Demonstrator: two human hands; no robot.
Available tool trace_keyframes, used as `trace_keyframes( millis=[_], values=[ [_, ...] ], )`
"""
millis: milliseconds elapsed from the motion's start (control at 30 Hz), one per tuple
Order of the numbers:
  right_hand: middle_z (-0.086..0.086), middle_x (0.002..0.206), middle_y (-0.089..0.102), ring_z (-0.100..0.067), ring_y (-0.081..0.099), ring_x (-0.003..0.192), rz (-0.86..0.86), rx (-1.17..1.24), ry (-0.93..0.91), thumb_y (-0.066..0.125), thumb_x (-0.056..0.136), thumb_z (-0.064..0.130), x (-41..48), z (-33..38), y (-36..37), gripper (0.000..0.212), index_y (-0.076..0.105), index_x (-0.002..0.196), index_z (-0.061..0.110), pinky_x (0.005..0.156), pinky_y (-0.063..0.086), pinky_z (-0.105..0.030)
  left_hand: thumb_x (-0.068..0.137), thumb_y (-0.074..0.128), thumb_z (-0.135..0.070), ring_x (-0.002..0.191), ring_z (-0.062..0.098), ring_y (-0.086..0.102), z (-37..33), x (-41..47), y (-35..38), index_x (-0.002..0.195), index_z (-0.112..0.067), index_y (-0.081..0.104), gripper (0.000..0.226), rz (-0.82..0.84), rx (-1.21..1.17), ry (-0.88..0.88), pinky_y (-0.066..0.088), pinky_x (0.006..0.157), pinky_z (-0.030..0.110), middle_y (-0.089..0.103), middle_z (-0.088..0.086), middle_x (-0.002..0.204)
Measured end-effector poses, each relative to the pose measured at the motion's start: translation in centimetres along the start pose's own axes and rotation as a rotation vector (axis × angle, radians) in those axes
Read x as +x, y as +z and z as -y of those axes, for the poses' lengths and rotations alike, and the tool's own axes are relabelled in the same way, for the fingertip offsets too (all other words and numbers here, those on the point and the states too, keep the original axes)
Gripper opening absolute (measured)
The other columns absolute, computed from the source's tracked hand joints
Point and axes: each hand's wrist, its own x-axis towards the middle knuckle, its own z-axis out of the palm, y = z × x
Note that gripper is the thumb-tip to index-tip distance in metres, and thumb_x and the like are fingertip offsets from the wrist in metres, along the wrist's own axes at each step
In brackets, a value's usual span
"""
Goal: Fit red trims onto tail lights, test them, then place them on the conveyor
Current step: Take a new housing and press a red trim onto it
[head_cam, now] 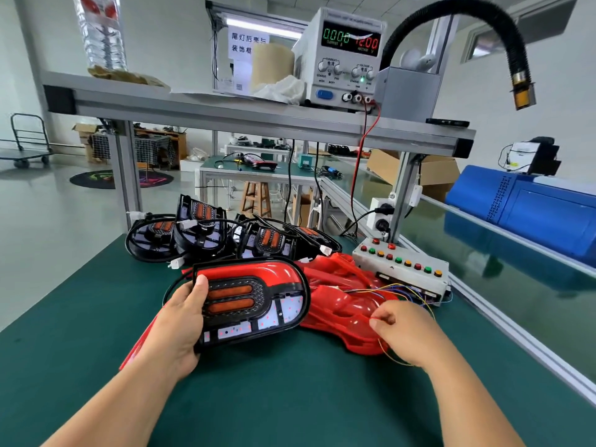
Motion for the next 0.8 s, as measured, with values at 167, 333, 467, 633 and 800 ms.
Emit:
trace_keyframes(
  millis=[167,333,467,633,800],
  values=[
    [-0.003,0.057,0.062,-0.012,0.055,0.041,-0.018,0.621,0.085,0.056,0.096,0.010,0.1,0.4,-0.8,0.022,0.070,0.088,0.025,0.036,0.035,-0.019,0.103,0.043,-0.040,0.073,0.027,0.075,-0.5,-0.3,-0.2,0.105,-0.017,0.065,0.032,0.013,-0.060,-0.011,0.057,0.048,0.035,0.077,0.012,0.089],
    [-0.007,0.050,0.054,-0.012,0.043,0.037,0.095,1.114,0.323,0.050,0.096,0.009,0.5,0.5,-0.7,0.019,0.068,0.091,0.011,0.035,0.024,-0.014,0.105,0.035,-0.041,0.085,0.030,0.075,-0.6,0.1,-0.4,0.116,-0.004,0.065,0.049,0.043,-0.085,-0.029,0.059,0.056,0.036,0.075,0.018,0.100],
    [-0.006,0.049,0.054,-0.009,0.044,0.034,0.119,1.360,0.515,0.047,0.095,0.009,0.7,1.0,-0.6,0.020,0.060,0.081,0.005,0.030,0.028,-0.015,0.104,0.033,-0.046,0.091,0.029,0.074,-0.7,0.4,-0.8,0.123,-0.004,0.063,0.056,0.050,-0.104,-0.062,0.059,0.056,0.033,0.073,0.018,0.107],
    [-0.018,0.066,0.070,-0.021,0.068,0.052,-0.032,1.633,0.452,0.051,0.101,0.016,0.7,1.3,-0.7,0.012,0.054,0.097,0.004,0.041,0.050,-0.019,0.104,0.033,-0.045,0.089,0.029,0.074,-0.6,0.4,-0.8,0.119,-0.004,0.065,0.054,0.058,-0.102,-0.074,0.059,0.055,0.033,0.074,0.017,0.104],
    [0.002,0.078,0.071,-0.011,0.066,0.070,-0.133,0.686,0.062,0.071,0.087,0.013,-0.6,0.0,-0.1,0.014,0.066,0.076,0.021,0.064,0.047,-0.023,0.105,0.036,-0.041,0.084,0.030,0.075,-0.4,0.4,-0.6,0.111,-0.006,0.067,0.048,0.058,-0.068,-0.045,0.059,0.054,0.036,0.075,0.017,0.098]
  ],
)
